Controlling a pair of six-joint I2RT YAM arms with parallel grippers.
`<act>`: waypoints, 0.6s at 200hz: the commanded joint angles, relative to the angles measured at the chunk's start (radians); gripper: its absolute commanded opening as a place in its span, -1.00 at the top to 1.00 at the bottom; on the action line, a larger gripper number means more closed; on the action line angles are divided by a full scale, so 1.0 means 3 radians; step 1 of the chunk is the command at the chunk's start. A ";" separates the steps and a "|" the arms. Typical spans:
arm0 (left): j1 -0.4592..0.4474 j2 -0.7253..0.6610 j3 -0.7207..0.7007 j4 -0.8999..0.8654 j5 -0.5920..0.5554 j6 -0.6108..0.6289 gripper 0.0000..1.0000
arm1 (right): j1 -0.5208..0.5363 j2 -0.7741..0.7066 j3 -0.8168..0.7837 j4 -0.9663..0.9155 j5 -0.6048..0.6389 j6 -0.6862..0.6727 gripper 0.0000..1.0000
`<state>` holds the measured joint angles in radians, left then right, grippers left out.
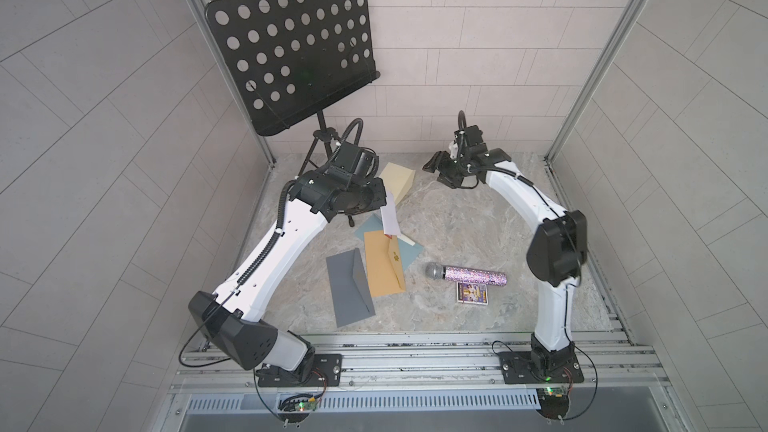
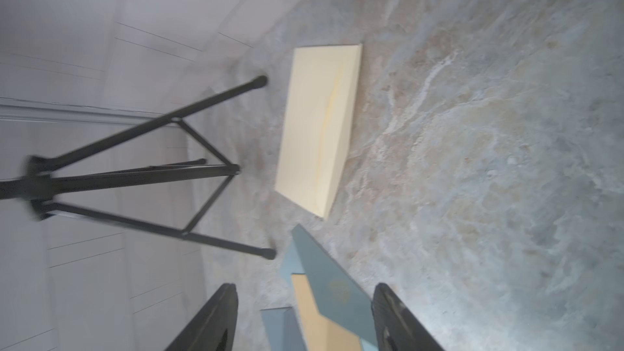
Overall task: Take the letter paper out of the envelope
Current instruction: Place the envelope at the center of the board, then unfold the letter paper.
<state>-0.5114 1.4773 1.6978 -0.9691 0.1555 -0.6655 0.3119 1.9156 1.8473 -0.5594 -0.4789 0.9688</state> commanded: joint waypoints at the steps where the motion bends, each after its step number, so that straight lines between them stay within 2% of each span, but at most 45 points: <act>1: 0.0050 0.0065 0.0208 0.0125 0.0151 -0.0178 1.00 | 0.0025 -0.0594 -0.0579 0.0486 -0.0223 0.0518 -0.38; 24: 0.0114 0.0128 0.0331 0.0309 0.0361 -0.0450 1.00 | 0.0015 -0.1159 -0.1153 0.0725 -0.0415 0.0825 -0.46; 61: 0.0169 0.0153 0.0350 0.0903 0.0732 -0.0990 1.00 | -0.0011 -0.1846 -0.1677 0.1030 -0.0465 0.1215 -0.63; 90: 0.0176 0.0159 0.0324 0.1383 0.0898 -0.1400 1.00 | -0.0012 -0.2100 -0.1996 0.1431 -0.0587 0.1590 -0.64; 120: 0.0176 0.0194 0.0296 0.1589 0.1012 -0.1620 1.00 | -0.0012 -0.2210 -0.2142 0.1733 -0.0621 0.1850 -0.59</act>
<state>-0.4614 1.5276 1.7802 -0.6052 0.4076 -1.0458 0.3111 1.2819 1.2251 -0.1669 -0.6441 1.4036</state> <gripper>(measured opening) 0.060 0.800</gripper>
